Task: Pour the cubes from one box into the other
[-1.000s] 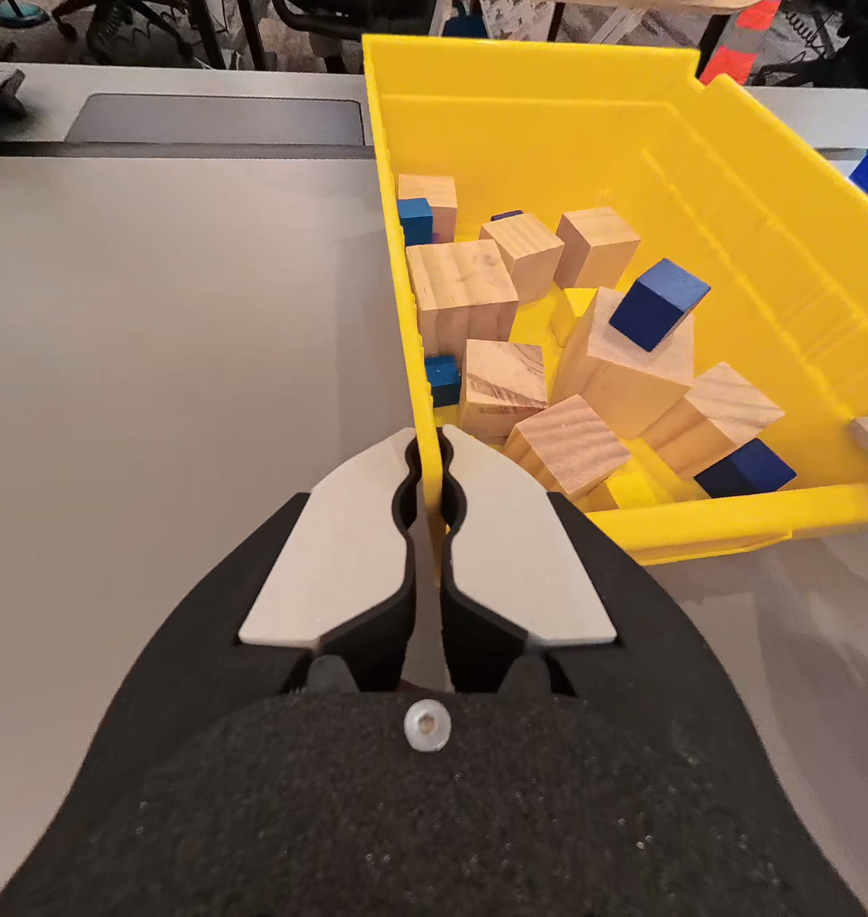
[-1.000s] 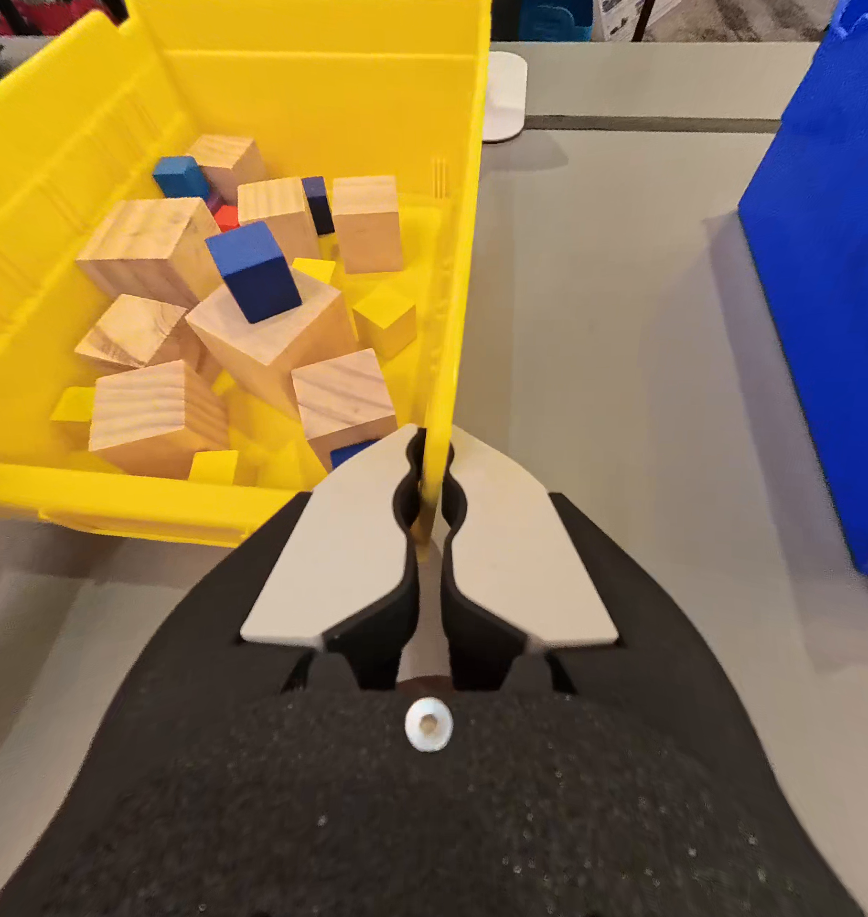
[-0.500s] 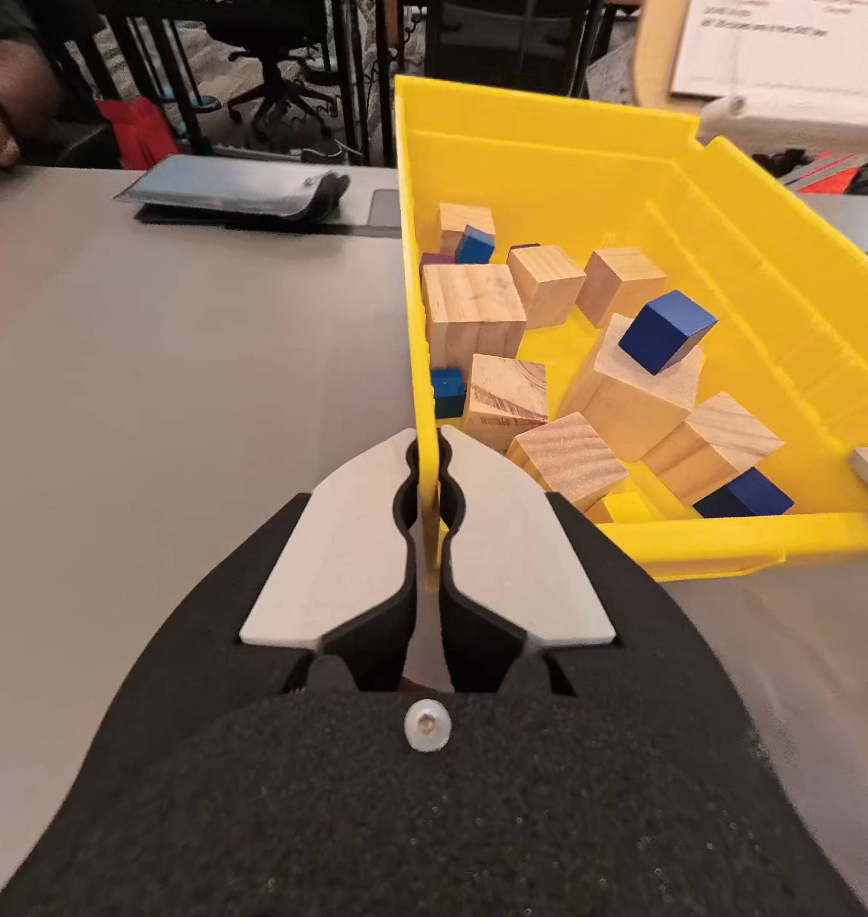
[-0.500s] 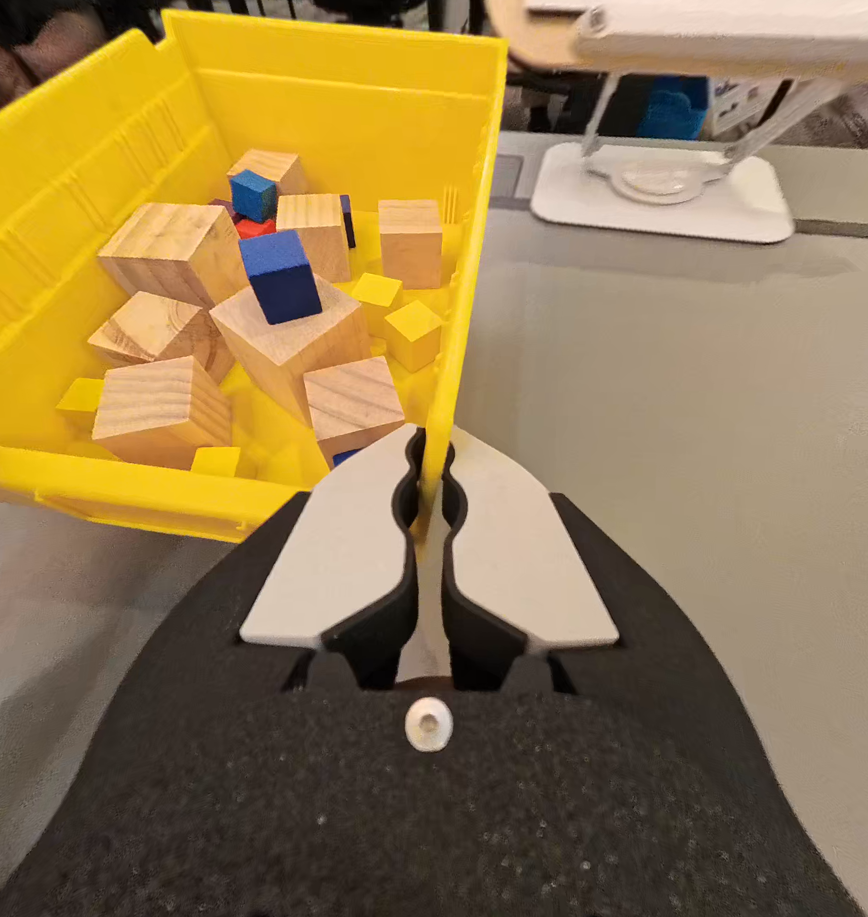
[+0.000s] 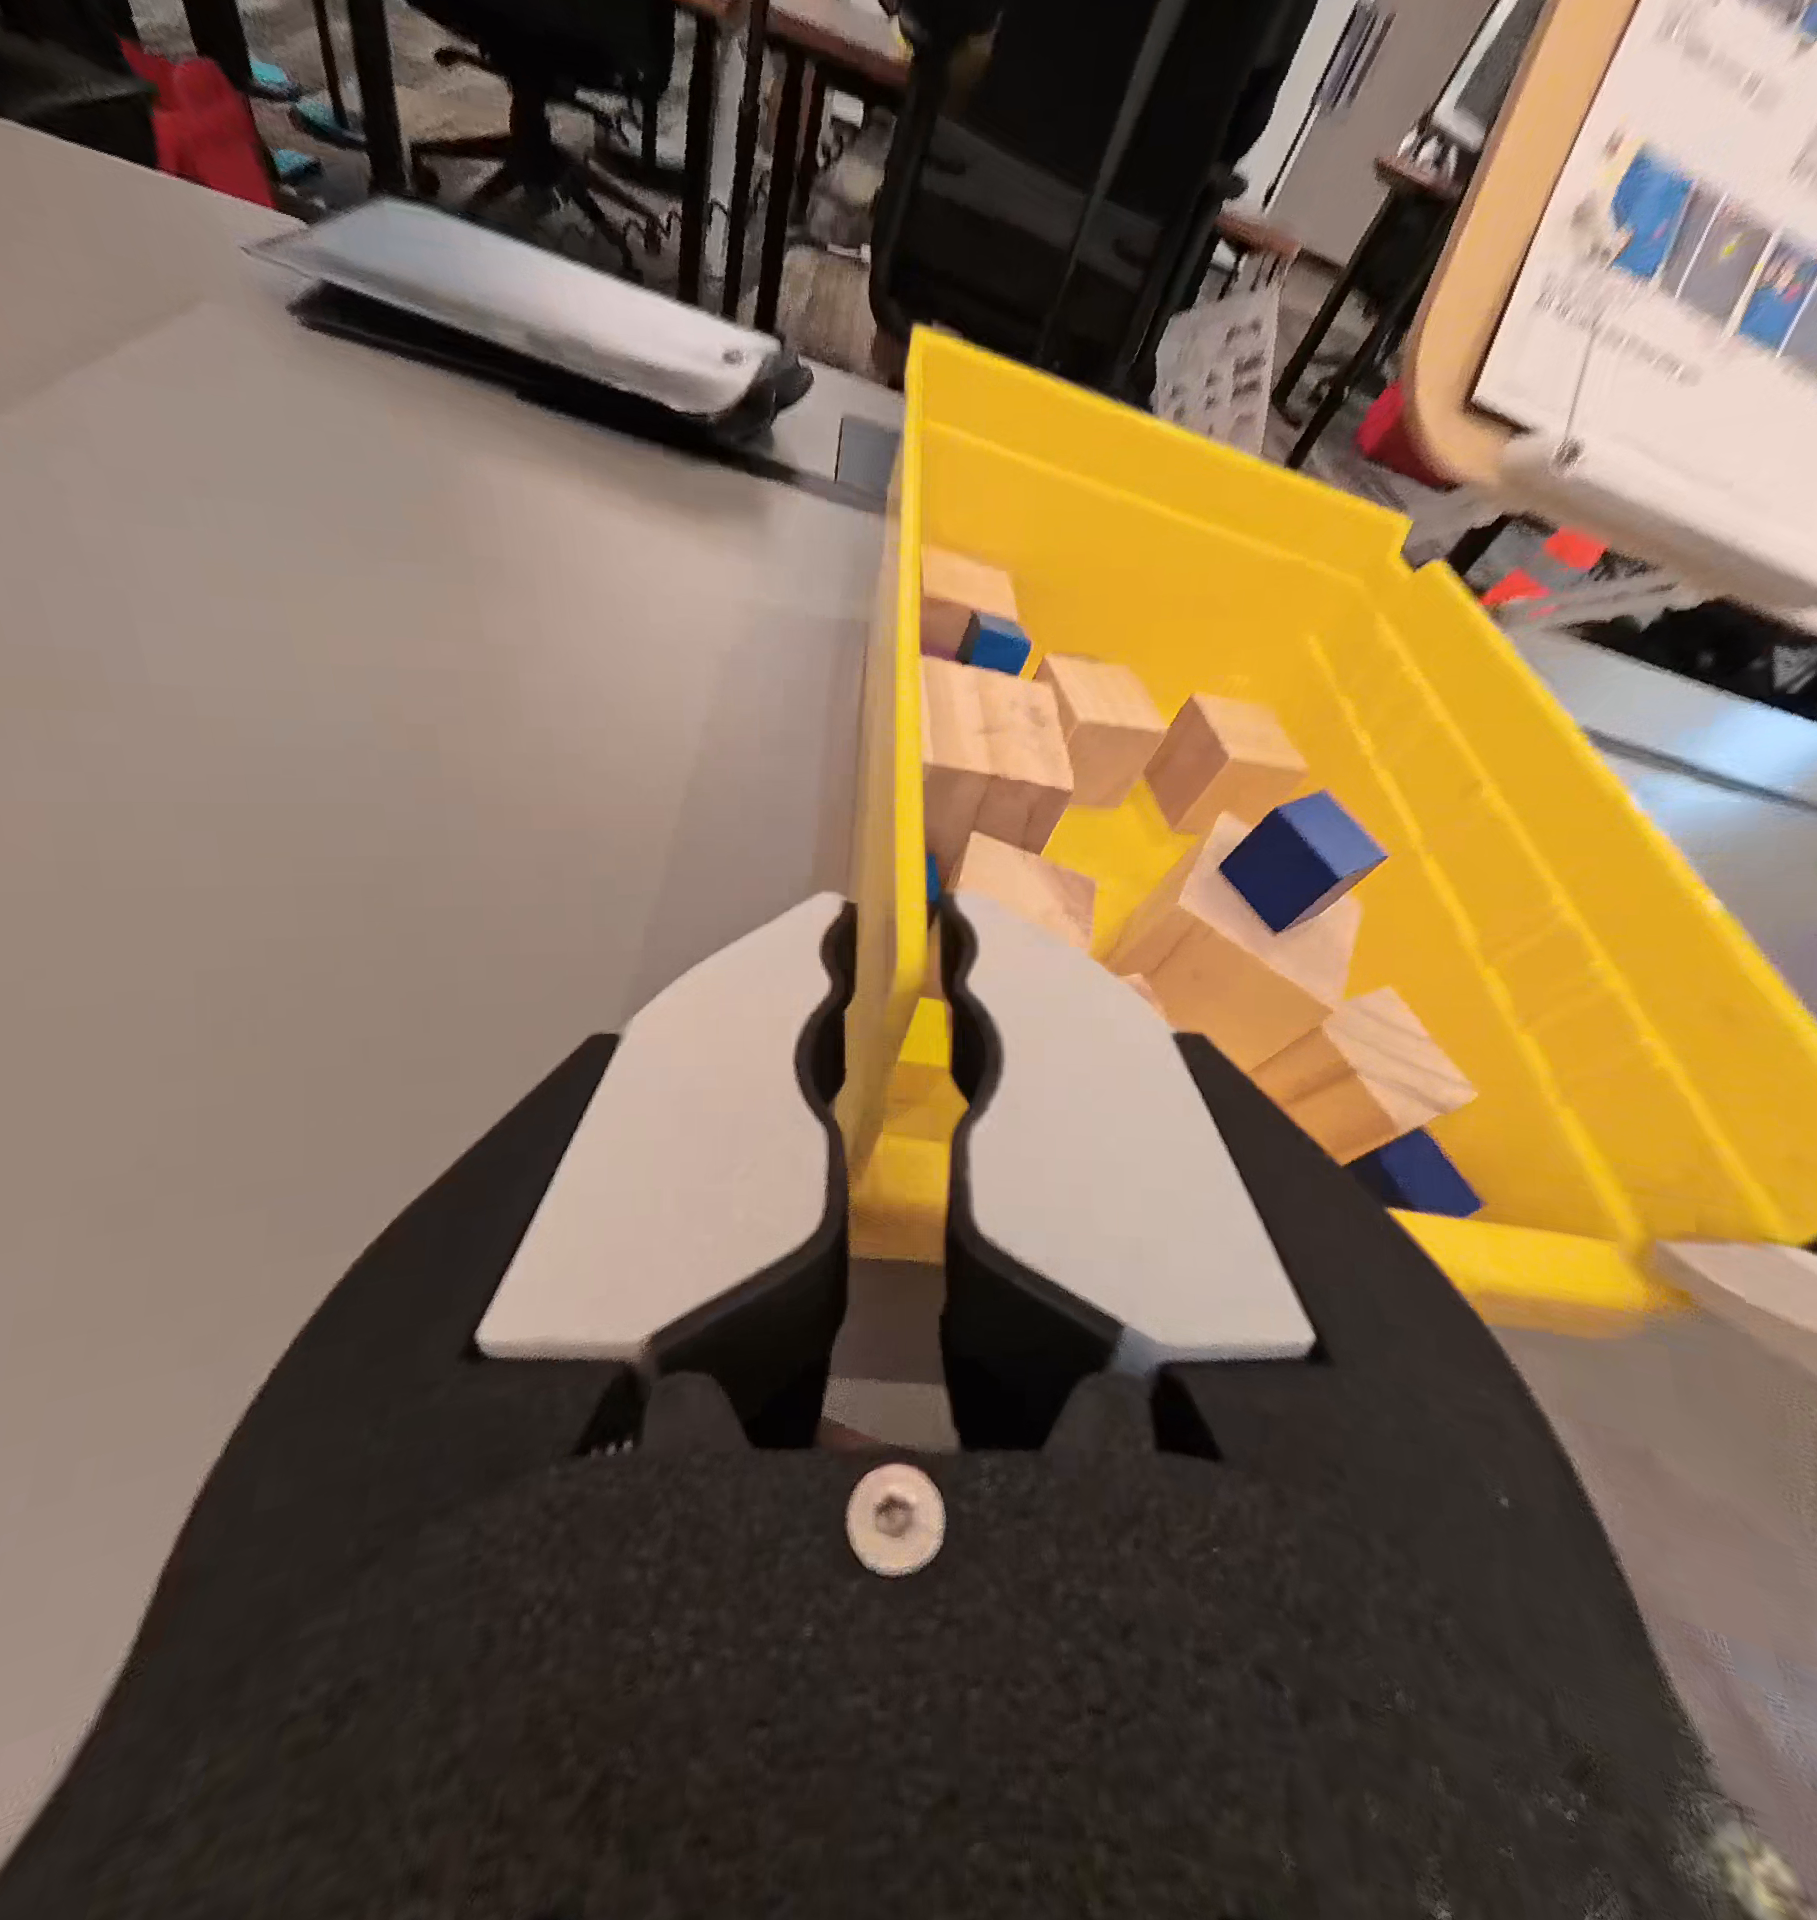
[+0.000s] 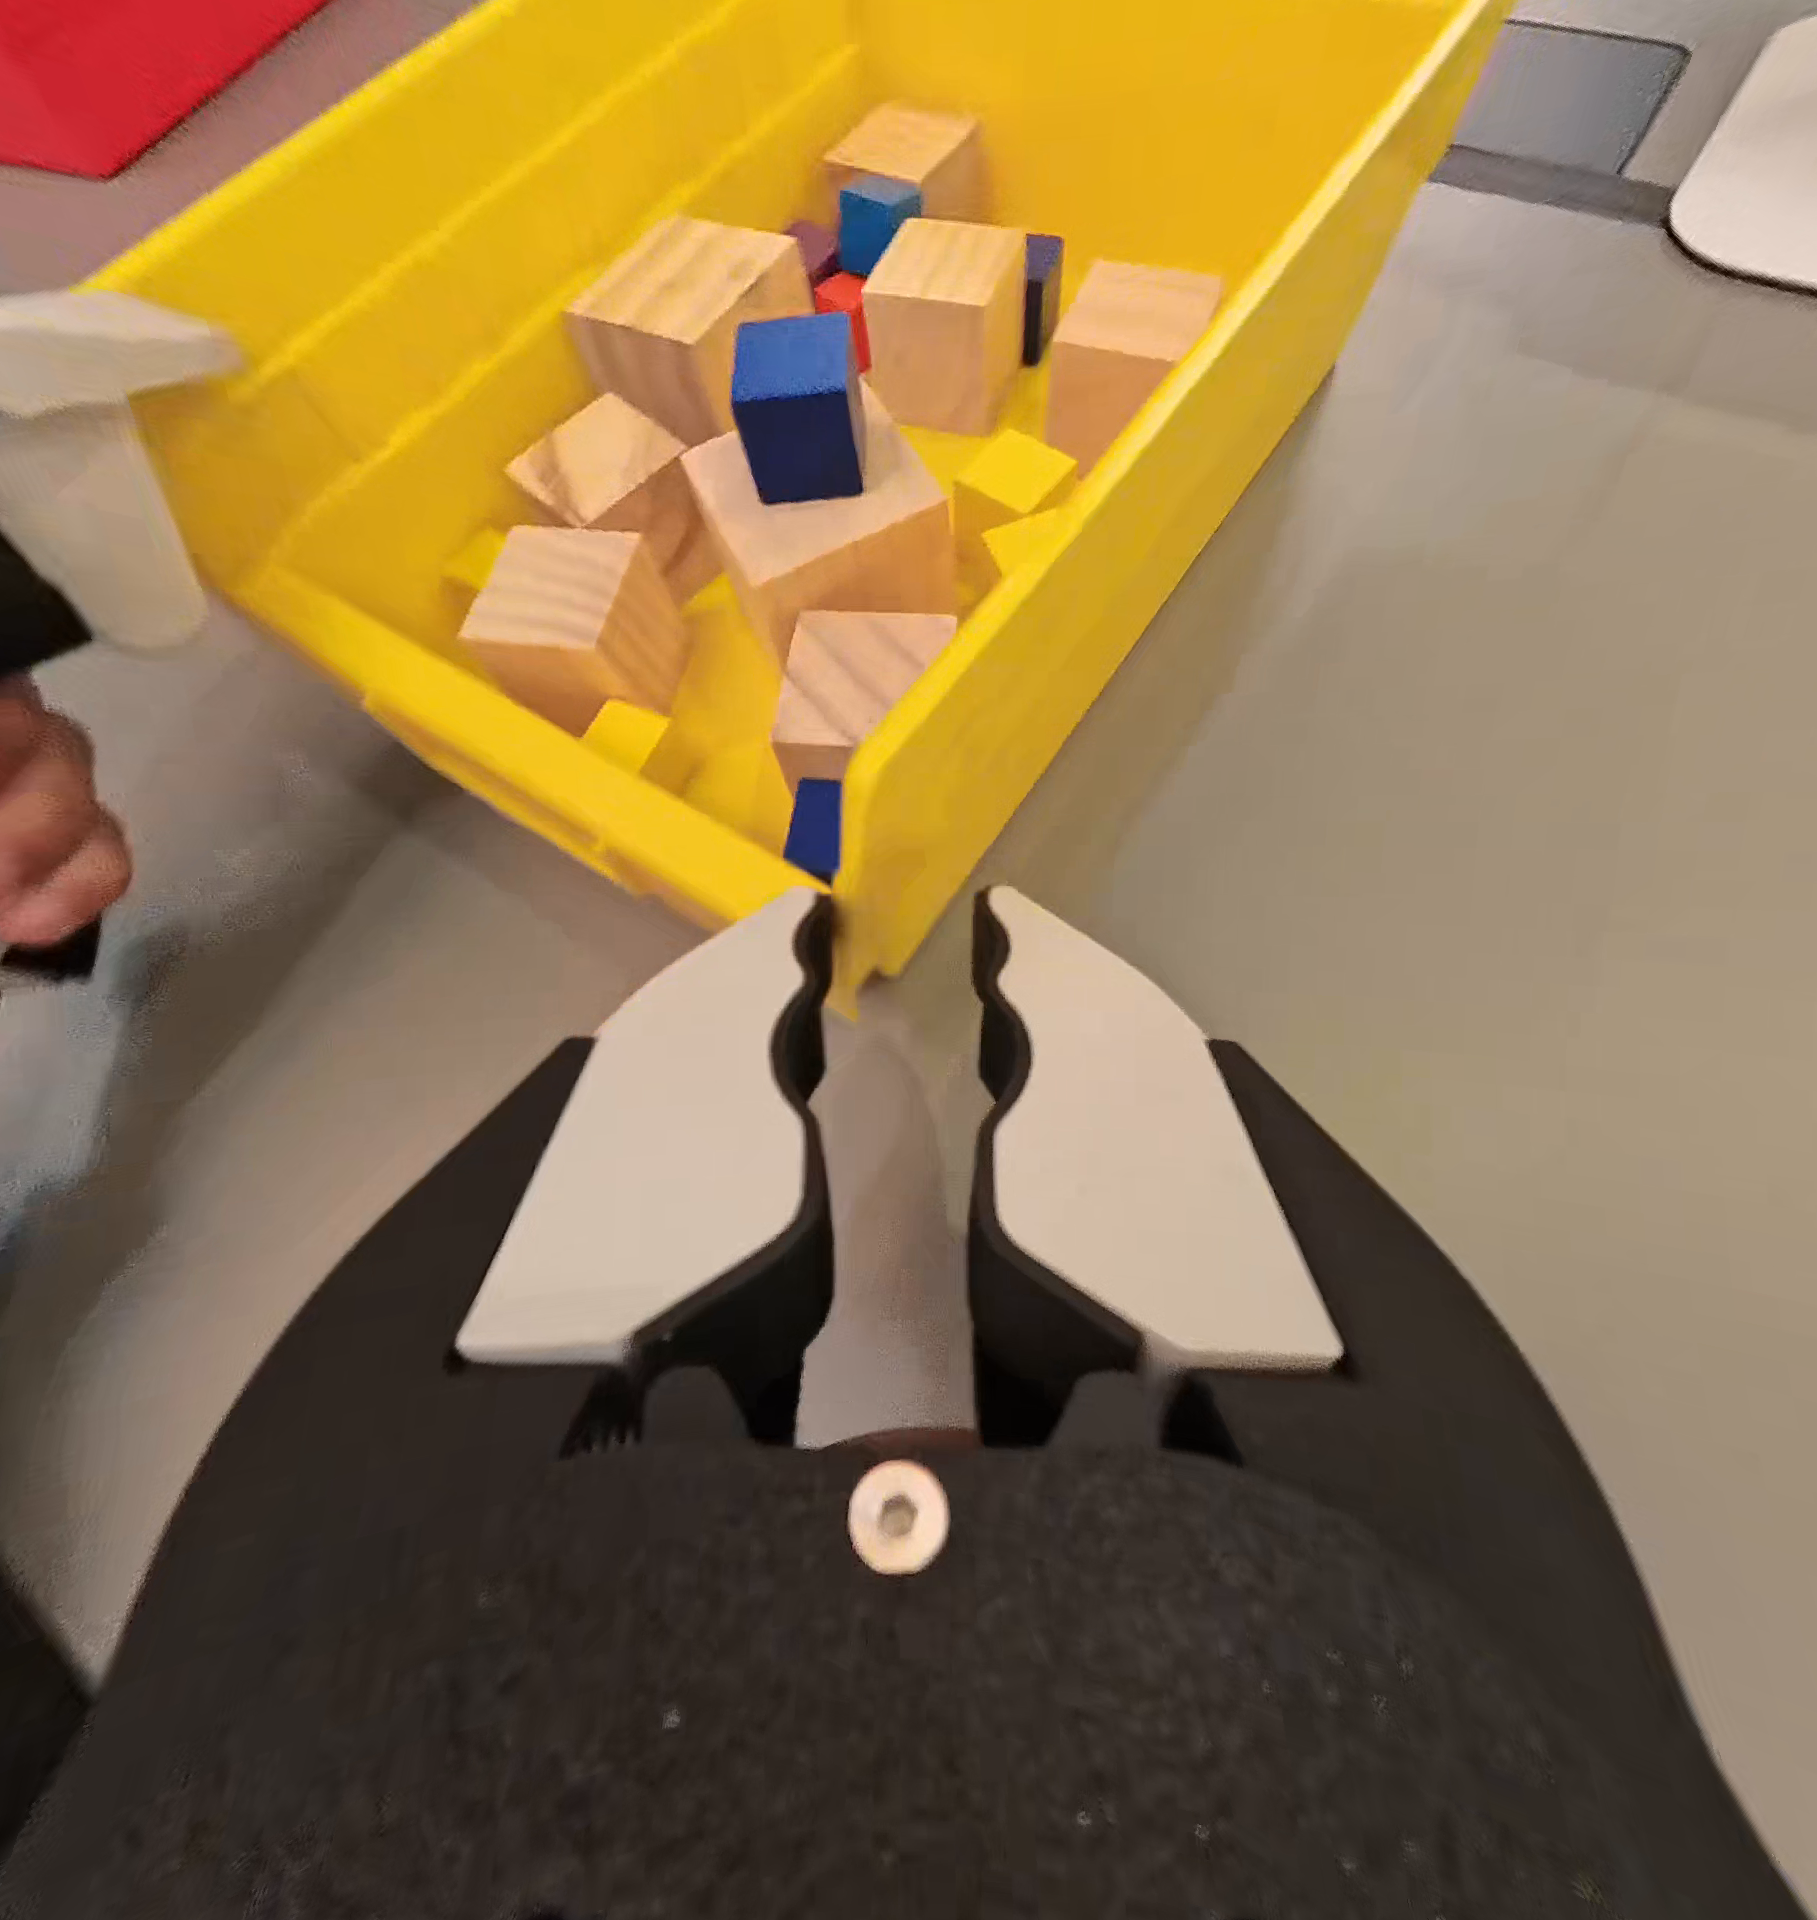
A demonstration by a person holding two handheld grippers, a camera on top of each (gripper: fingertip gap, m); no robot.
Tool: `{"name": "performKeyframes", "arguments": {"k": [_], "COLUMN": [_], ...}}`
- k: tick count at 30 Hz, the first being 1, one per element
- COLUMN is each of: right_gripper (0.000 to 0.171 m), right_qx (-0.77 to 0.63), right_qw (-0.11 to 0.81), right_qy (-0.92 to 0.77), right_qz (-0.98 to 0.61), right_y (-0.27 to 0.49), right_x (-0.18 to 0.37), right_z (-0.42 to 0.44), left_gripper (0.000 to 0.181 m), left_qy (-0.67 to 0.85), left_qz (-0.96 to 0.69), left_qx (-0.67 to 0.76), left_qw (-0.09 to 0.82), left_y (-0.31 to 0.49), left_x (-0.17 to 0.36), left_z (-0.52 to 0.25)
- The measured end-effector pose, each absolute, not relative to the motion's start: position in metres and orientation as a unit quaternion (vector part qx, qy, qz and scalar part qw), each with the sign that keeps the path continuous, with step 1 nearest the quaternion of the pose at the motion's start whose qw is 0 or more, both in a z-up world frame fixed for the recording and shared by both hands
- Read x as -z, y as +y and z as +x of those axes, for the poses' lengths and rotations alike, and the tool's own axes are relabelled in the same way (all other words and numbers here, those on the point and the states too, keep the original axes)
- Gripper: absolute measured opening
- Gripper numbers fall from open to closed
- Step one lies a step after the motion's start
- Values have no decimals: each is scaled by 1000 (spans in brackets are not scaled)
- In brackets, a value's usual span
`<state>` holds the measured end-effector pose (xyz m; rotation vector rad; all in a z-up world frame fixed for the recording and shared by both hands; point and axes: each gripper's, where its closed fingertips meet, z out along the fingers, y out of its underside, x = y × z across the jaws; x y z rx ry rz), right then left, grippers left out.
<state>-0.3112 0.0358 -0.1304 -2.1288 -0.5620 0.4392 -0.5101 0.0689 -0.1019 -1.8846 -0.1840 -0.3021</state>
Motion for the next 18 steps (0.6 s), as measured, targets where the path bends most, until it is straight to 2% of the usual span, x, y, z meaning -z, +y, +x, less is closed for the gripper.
{"name": "performKeyframes", "arguments": {"k": [1,6,9,12,15,18], "right_gripper": [31,35,36,36,36,36], "right_qx": [-183,-218,-136,-52,-19,28], "right_qw": [436,491,549,602,624,605], "right_qy": [-241,-291,-275,-190,-89,-48], "right_qz": [-847,-792,-778,-774,-776,-794], "right_y": [31,-2,-4,-6,-15,-35], "right_x": [121,72,63,55,62,99], "right_z": [-300,-193,-78,47,145,201], "left_gripper": [19,29,31,30,31,30], "left_qy": [-83,-73,-59,-74,-47,-26], "left_qz": [-800,-788,-794,-780,-786,-801], "left_qx": [131,94,95,136,155,143], "left_qw": [580,604,598,606,596,581], "left_y": [64,32,16,-7,-31,-41], "left_x": [95,69,68,60,72,98], "left_z": [-511,-506,-482,-446,-405,-385]}}
